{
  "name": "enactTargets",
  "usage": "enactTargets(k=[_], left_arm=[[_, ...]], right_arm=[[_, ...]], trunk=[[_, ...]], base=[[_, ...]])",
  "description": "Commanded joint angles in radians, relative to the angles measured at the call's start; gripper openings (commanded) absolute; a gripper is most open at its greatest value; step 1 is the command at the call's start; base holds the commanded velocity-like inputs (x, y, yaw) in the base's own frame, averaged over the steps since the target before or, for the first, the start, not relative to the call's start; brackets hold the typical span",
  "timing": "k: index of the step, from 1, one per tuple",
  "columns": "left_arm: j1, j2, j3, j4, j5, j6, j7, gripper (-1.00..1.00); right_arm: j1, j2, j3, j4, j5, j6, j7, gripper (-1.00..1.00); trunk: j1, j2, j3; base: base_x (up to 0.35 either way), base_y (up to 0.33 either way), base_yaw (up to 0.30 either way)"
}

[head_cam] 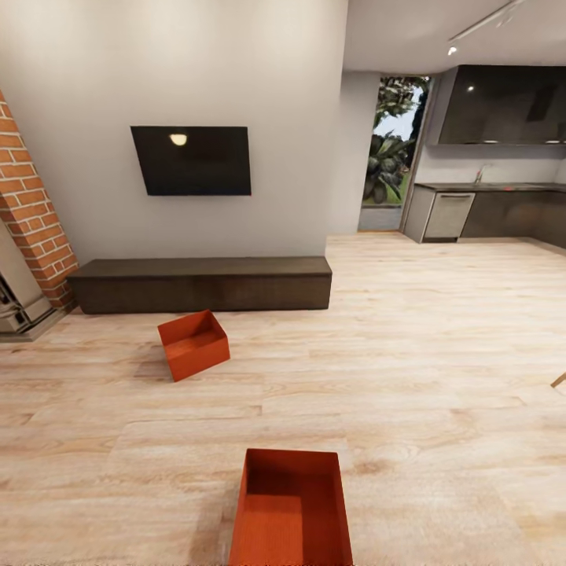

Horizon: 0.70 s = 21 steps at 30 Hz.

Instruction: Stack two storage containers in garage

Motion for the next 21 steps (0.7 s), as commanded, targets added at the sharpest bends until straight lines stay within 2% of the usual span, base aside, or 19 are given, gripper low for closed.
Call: enactTargets(k=[1,21], left_arm=[[0.000,0.000,0.002,-0.001,0.008,-0.002,0.001,1.00],[0.000,0.000,0.003,-0.001,0.008,-0.002,0.000,1.00]], right_arm=[[-0.001,0.000,0.007,0.003,-0.003,-0.005,-0.003,1.00],[-0.001,0.000,0.006,0.003,-0.004,-0.005,-0.002,1.00]], trunk=[[0.000,0.000,-0.002],[0.000,0.000,-0.033]], base=[[0.000,0.000,0.000],[0.000,0.000,-0.057]])
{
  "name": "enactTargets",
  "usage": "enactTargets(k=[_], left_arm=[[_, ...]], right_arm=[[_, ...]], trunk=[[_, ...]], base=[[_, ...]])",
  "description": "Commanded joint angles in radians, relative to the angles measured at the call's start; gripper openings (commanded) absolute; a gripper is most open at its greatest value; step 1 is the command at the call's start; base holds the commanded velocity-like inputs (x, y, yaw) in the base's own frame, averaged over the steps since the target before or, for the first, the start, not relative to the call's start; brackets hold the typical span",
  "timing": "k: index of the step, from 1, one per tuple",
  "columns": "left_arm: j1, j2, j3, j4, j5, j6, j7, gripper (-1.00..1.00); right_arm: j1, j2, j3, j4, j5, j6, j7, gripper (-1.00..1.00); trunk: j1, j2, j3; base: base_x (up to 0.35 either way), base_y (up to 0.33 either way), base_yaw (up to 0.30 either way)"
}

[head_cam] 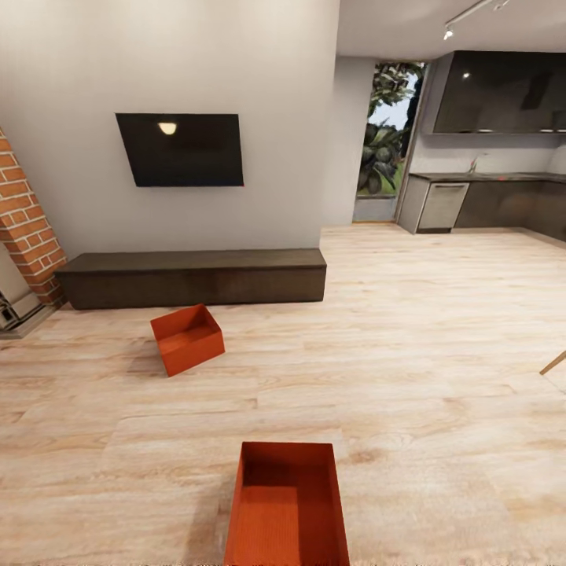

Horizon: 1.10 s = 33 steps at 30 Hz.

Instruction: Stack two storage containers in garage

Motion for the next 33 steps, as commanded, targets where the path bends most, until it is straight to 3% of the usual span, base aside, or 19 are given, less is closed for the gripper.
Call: enactTargets(k=[1,33], left_arm=[[0.000,0.000,0.001,0.000,0.008,-0.002,0.001,1.00],[0.000,0.000,0.000,0.000,0.008,-0.002,0.001,1.00]], right_arm=[[-0.001,0.000,0.007,0.003,-0.002,-0.005,-0.003,1.00],[-0.001,0.000,0.009,0.003,0.001,-0.006,-0.002,1.00]], trunk=[[0.000,0.000,-0.002],[0.000,0.000,-0.053]], base=[[0.000,0.000,-0.007],[0.000,0.000,-0.001]])
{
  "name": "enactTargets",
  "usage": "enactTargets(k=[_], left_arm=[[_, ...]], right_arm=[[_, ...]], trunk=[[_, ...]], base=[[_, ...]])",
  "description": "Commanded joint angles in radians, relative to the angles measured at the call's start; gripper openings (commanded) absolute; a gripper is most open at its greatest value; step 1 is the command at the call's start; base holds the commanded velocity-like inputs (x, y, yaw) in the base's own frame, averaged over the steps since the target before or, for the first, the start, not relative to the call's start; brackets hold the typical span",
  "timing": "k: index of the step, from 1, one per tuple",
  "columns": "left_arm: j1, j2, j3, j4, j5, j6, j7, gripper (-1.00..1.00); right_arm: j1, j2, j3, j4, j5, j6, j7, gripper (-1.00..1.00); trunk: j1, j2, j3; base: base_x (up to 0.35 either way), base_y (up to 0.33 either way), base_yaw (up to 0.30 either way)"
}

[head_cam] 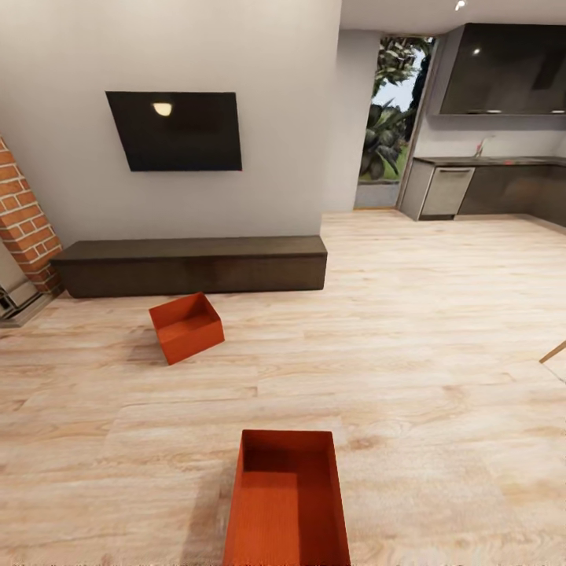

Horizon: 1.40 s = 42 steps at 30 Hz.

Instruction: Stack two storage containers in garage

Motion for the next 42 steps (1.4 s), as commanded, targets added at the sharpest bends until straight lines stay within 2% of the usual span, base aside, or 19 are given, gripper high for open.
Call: enactTargets(k=[1,9,42], left_arm=[[0.000,0.000,0.002,0.000,0.008,-0.002,0.000,1.00],[0.001,0.000,0.002,0.000,0.008,-0.002,0.000,1.00],[0.000,0.000,0.002,0.000,0.008,-0.002,0.000,1.00]], right_arm=[[-0.001,0.000,0.007,0.003,-0.002,-0.005,-0.003,1.00],[-0.001,0.000,0.006,0.003,-0.002,-0.006,-0.003,1.00],[-0.001,0.000,0.007,0.003,-0.002,-0.004,-0.003,1.00]], trunk=[[0.000,0.000,-0.002],[0.000,0.000,-0.014],[0.000,0.000,-0.060]], base=[[0.000,0.000,-0.029],[0.000,0.000,-0.082],[0.000,0.000,-0.001]])
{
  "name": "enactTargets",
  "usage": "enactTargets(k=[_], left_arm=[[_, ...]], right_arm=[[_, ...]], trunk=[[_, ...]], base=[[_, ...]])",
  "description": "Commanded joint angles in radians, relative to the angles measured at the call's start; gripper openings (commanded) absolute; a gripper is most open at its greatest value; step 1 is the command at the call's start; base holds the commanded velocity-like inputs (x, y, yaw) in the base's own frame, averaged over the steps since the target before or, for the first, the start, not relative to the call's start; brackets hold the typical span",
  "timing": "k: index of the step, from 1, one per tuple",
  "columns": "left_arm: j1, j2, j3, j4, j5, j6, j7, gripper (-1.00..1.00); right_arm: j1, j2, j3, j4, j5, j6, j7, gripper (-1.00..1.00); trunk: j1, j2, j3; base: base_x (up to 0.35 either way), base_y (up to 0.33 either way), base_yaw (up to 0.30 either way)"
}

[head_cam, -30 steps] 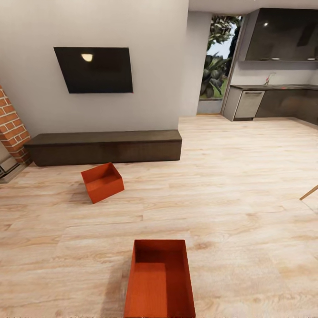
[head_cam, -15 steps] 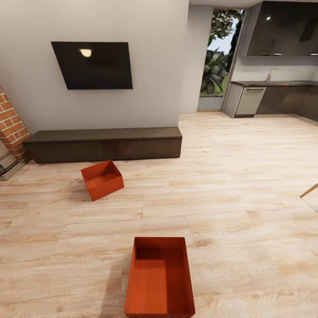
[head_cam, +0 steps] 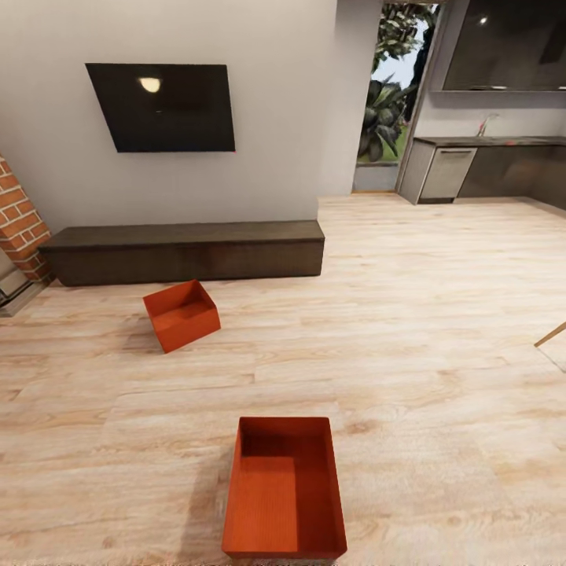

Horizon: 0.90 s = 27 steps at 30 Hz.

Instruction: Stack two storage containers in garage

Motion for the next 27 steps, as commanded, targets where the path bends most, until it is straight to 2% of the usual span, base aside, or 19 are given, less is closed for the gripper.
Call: enactTargets(k=[1,27], left_arm=[[0.000,0.000,0.002,0.000,0.008,-0.002,0.000,1.00],[0.000,0.000,0.002,0.000,0.008,-0.002,0.000,1.00]], right_arm=[[-0.001,0.000,0.007,0.003,-0.002,-0.005,-0.003,1.00],[-0.001,0.000,0.007,0.003,-0.001,-0.008,-0.003,1.00]], trunk=[[0.000,0.000,-0.002],[0.000,0.000,-0.043]], base=[[0.000,0.000,0.000],[0.000,0.000,0.000]])
